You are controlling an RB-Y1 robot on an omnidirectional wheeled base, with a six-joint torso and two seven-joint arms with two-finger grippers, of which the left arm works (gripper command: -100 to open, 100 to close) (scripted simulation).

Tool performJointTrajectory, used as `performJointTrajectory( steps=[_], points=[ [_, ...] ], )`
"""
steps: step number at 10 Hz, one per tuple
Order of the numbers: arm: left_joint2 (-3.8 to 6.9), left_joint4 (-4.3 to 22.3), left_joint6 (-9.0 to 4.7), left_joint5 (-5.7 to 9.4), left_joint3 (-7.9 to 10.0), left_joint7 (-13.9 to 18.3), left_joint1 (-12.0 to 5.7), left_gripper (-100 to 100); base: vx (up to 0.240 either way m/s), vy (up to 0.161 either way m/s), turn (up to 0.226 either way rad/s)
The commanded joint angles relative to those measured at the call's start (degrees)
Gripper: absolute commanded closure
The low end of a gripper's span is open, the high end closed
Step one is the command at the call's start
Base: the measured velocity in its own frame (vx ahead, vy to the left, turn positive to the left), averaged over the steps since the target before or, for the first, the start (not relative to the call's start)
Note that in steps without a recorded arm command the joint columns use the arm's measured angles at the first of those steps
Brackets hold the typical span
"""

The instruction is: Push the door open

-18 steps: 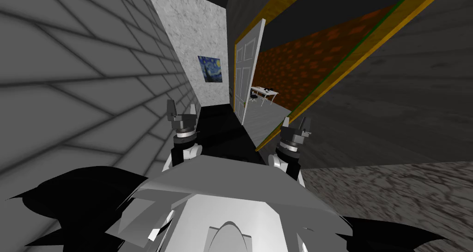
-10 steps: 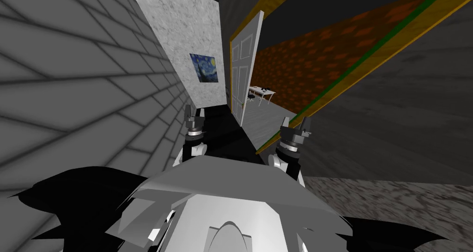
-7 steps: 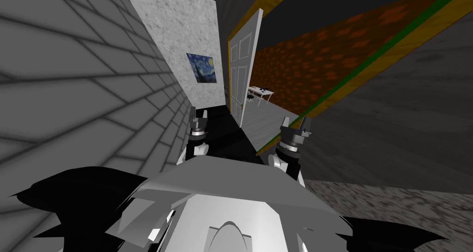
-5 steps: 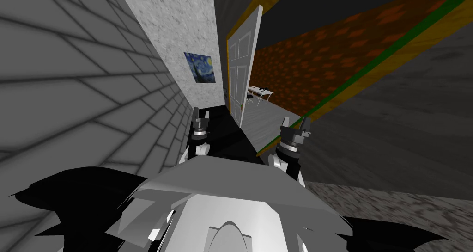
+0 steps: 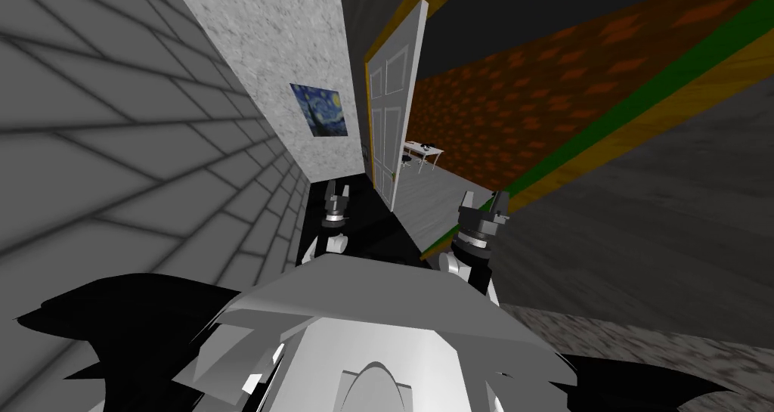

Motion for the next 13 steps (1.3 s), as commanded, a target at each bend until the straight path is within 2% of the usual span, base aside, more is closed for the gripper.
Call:
performJointTrajectory(
  steps=[1, 3, 9, 10, 13],
  points=[
    [0.16, 2.49, -0.11, 0.26, -1.0, -0.26, -1.04, -100, 0.149, 0.054, -0.079],
    [0.31, 5.44, -0.33, 0.58, -2.16, -0.53, -2.22, -100, 0.13, 0.065, -0.1],
    [0.59, 11.41, -0.78, 1.22, -4.52, -1.09, -4.62, -100, 0.1, 0.054, -0.063],
    [0.65, 13.5, -0.93, 1.44, -5.34, -1.29, -5.45, -100, 0.11, 0.057, -0.108],
    [0.73, 16.63, -1.17, 1.77, -6.57, -1.58, -6.71, -100, 0.1, 0.076, -0.075]
  ],
)
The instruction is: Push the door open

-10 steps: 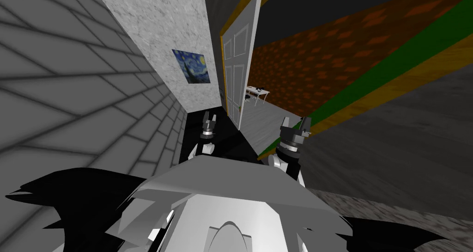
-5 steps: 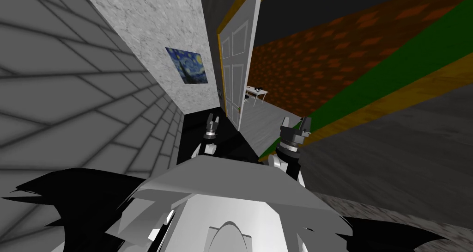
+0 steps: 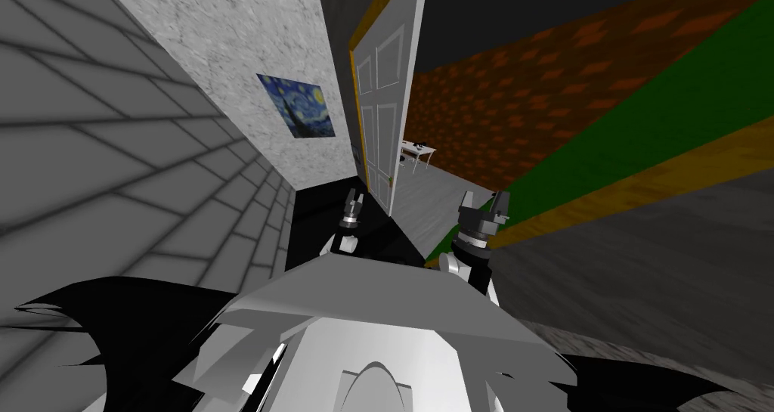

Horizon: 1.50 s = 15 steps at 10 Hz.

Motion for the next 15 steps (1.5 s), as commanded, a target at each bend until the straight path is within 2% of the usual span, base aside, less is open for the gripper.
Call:
performJointTrajectory(
  steps=[1, 15],
  points=[
    [0.03, 1.7, -0.16, 0.17, -0.72, -0.16, -0.61, -100, 0.104, 0.059, -0.072],
    [0.01, 16.73, -1.28, 1.77, -6.65, -1.57, -6.64, -100, 0.087, 0.059, -0.068]
  ],
)
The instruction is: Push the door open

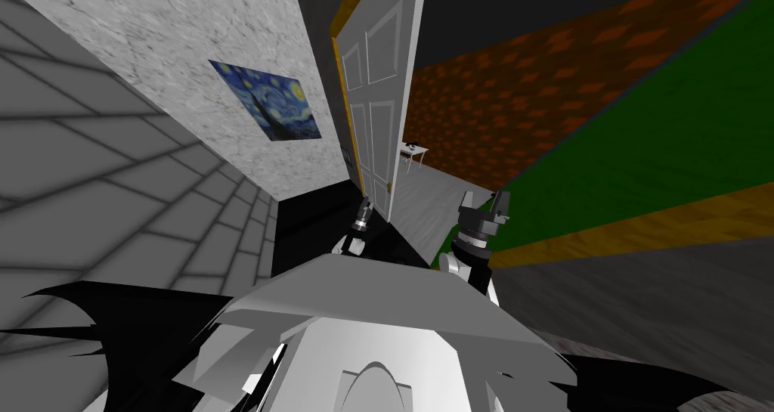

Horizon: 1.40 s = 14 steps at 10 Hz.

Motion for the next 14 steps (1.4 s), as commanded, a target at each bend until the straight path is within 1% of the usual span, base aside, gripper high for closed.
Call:
performJointTrajectory(
  steps=[1, 3, 5, 9, 10, 12, 14],
  points=[
    [-0.07, 2.14, -0.28, 0.2, -0.68, -0.17, -0.89, -100, 0.083, 0.05, -0.076],
    [-0.12, 4.27, -0.43, 0.42, -1.52, -0.37, -1.74, -100, 0.082, 0.065, -0.063],
    [-0.28, 8.44, -0.75, 0.87, -3.16, -0.76, -3.42, -100, 0.132, 0.113, -0.124],
    [-0.45, 12.58, -1.06, 1.31, -4.79, -1.15, -5.08, -100, 0.093, 0.085, -0.068],
    [-0.59, 14.55, -1.2, 1.52, -5.57, -1.33, -5.87, -100, 0.111, 0.099, -0.109],
    [-0.72, 16.51, -1.35, 1.73, -6.34, -1.51, -6.65, -100, 0.103, 0.075, -0.073],
    [-0.99, 20.38, -1.64, 2.14, -7.87, -1.88, -8.21, -100, 0.1, 0.116, -0.118]
  ],
)
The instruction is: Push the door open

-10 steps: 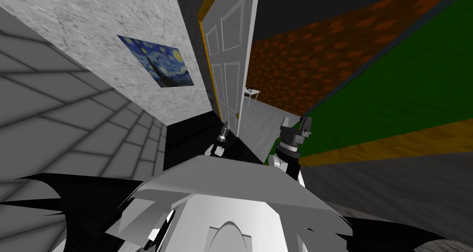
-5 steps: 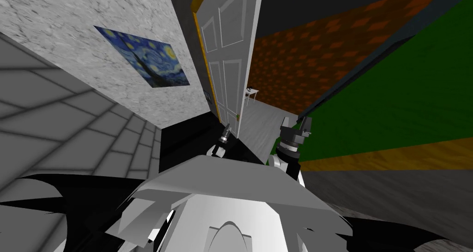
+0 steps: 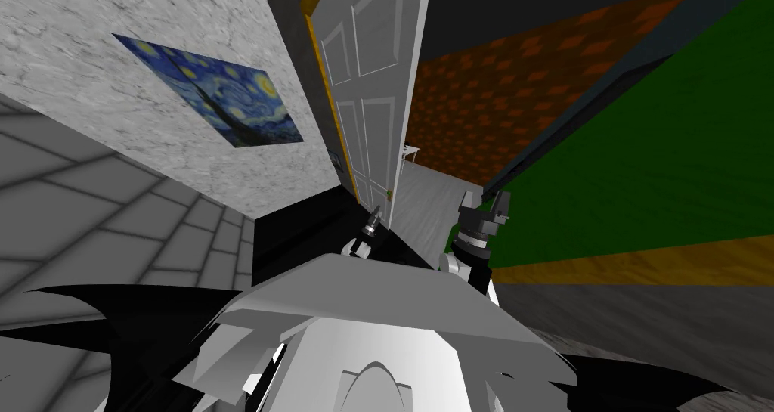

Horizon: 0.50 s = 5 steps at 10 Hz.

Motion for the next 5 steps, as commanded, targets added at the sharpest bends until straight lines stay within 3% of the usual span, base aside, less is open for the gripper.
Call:
performJointTrajectory(
  steps=[1, 5],
  points=[
    [0.12, 1.98, 0.33, 0.36, -1.18, -0.21, -0.8, -100, 0.16, 0.157, -0.118],
    [-0.23, 5.53, 0.06, 0.74, -2.58, -0.54, -2.23, -100, 0.097, 0.08, -0.058]
  ],
)
